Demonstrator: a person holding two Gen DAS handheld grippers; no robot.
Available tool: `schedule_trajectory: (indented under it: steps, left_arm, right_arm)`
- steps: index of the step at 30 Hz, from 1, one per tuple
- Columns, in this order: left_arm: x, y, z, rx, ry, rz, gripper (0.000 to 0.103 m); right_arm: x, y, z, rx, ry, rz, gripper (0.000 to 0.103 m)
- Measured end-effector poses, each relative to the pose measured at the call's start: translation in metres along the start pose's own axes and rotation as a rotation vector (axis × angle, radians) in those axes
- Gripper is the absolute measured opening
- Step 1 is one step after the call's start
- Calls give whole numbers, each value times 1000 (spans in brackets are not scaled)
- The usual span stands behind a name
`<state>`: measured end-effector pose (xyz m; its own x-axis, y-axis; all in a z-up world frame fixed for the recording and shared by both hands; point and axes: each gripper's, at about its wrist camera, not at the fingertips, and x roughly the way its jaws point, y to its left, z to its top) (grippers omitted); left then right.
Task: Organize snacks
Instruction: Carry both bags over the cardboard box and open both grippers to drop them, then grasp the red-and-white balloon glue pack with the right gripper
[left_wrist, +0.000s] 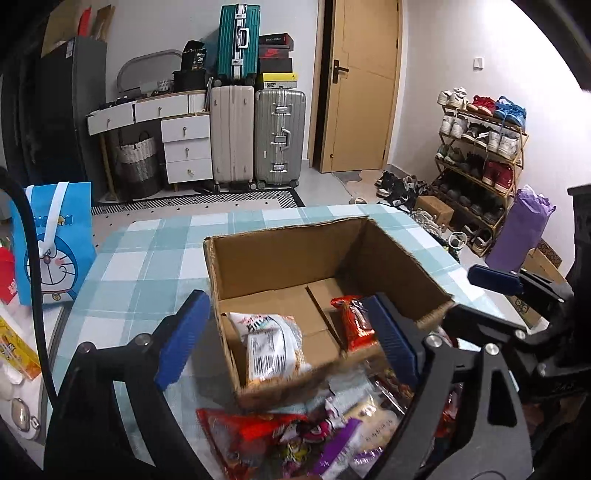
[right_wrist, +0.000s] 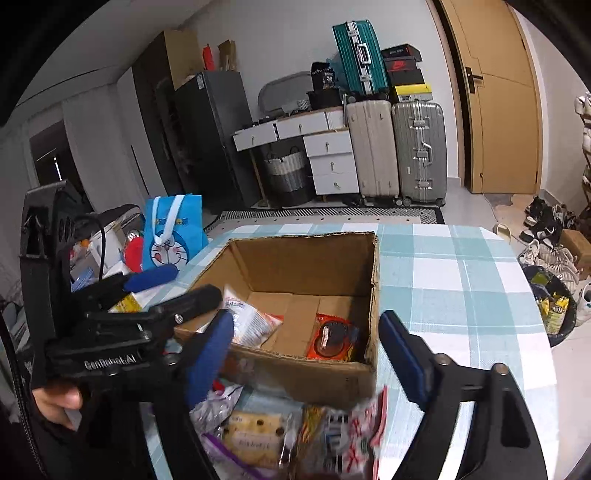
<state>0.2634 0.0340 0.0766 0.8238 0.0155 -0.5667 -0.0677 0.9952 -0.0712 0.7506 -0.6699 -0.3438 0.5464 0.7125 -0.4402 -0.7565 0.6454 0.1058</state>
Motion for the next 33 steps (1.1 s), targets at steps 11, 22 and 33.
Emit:
schedule_trajectory:
  steps: [11, 22, 33]
  left_arm:
    - [-69, 7, -51, -11, -3, -12, 102]
    - [-92, 15, -114, -19, 61, -18, 102]
    - [-94, 8, -138, -2, 103, -53, 102]
  right_arm:
    - [-48, -9, -31, 14, 21, -70, 102]
    - [-70, -15, -74, 28, 88, -105, 103]
    - [-82, -21, -101, 40, 153, -121, 103]
